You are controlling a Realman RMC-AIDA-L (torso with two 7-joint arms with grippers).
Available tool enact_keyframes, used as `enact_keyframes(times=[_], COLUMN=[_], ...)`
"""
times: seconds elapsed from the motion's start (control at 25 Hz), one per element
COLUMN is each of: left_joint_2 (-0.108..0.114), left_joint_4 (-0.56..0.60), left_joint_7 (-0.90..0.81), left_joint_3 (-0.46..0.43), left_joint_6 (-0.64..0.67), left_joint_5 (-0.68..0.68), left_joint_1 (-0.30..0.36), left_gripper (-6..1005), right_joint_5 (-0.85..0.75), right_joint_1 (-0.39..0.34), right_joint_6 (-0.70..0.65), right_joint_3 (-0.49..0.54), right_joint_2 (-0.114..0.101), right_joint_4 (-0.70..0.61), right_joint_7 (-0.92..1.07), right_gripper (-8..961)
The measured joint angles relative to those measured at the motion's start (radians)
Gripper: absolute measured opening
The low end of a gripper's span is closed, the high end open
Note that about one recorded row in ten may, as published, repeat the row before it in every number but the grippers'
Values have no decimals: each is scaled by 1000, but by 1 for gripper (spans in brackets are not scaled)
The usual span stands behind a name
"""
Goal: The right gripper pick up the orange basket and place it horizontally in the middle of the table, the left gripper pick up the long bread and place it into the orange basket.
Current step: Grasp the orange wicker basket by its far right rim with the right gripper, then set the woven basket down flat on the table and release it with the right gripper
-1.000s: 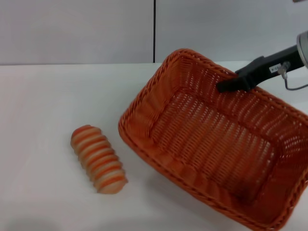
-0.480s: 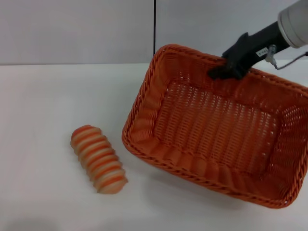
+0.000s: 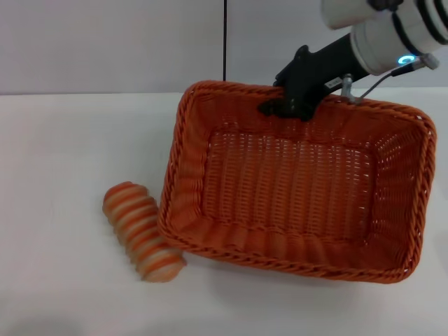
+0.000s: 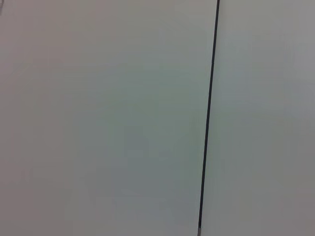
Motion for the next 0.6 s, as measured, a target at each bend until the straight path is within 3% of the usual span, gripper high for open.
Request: enact_keyframes(times=[0.12, 0.32, 0.4, 0.6], left_joint_2=[0, -1, -1, 0], left_joint_4=[0, 0, 0, 0], left_joint_7=[0, 0, 0, -1], left_joint_3=[-1, -3, -3, -3], left_joint_6=[11, 24, 29, 40], left_joint_5=[0, -1, -1, -2], left_joint_1=[5, 13, 14, 14], left_gripper=[837, 837, 837, 837], right_joint_5=[1, 10, 34, 75], right_joint_1=[4, -6, -12, -22], right_joint_6=[-16, -56, -87, -143], right_joint_3=[-24, -82, -143, -188], right_joint_2=[5, 31, 37, 39], right_joint_4=[-4, -5, -2, 4], right_joint_7=[-25, -126, -162, -192], right_gripper=[147, 147, 147, 147])
